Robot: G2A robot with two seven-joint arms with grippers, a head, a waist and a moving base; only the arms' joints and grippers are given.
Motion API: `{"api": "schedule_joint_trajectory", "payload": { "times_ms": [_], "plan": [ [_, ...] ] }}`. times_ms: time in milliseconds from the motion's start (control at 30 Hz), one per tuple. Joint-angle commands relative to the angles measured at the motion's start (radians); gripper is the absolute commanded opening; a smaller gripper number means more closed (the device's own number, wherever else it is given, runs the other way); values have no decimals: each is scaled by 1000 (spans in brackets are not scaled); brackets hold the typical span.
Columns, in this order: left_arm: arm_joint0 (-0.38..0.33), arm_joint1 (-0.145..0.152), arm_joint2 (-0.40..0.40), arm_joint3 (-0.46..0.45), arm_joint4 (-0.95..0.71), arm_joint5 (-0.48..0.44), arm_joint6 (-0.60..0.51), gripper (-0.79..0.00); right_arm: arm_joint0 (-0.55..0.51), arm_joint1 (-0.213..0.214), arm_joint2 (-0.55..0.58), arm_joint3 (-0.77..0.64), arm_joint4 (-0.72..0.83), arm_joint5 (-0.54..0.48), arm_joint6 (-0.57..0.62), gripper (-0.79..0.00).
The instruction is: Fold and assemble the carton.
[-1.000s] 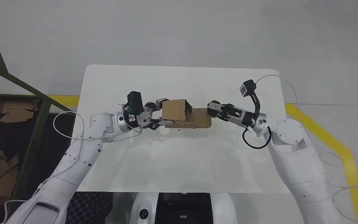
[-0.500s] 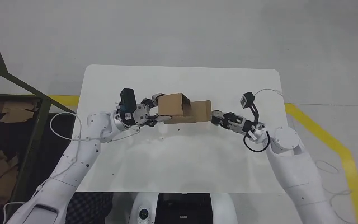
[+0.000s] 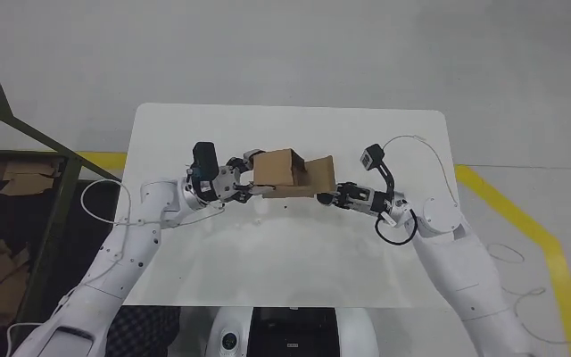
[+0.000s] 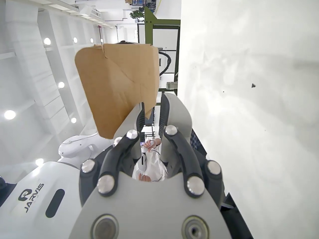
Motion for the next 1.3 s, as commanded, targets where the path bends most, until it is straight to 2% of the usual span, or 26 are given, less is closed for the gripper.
{"api": "schedule_joint_trajectory", "payload": {
  "times_ms": [0,200,400,633,700,767,1267],
  "plan": [
    [-1,-1,-1,2,-7,-3,4,-366,3,0,-2,4,-7,1,-7,-650],
    [1,-1,-12,5,-11,-3,3,-366,-20,8,36,5,-9,-7,-36,-659],
    [-6,-3,-19,28,-19,16,-4,-363,-93,27,85,-94,-40,-14,-3,-659],
    [-17,-9,-15,39,-23,38,-13,-363,-131,36,79,-204,-105,-11,9,-671],
    [-18,-10,-13,40,-23,38,-16,-363,-132,36,71,-225,-125,-10,-3,-699],
    [-17,-11,-11,37,-23,35,-16,-369,-129,35,58,-246,-153,-5,-32,-785],
    [-6,-15,0,12,2,10,-15,-369,-44,22,-9,-222,-213,34,-130,-785]
  ]
}}
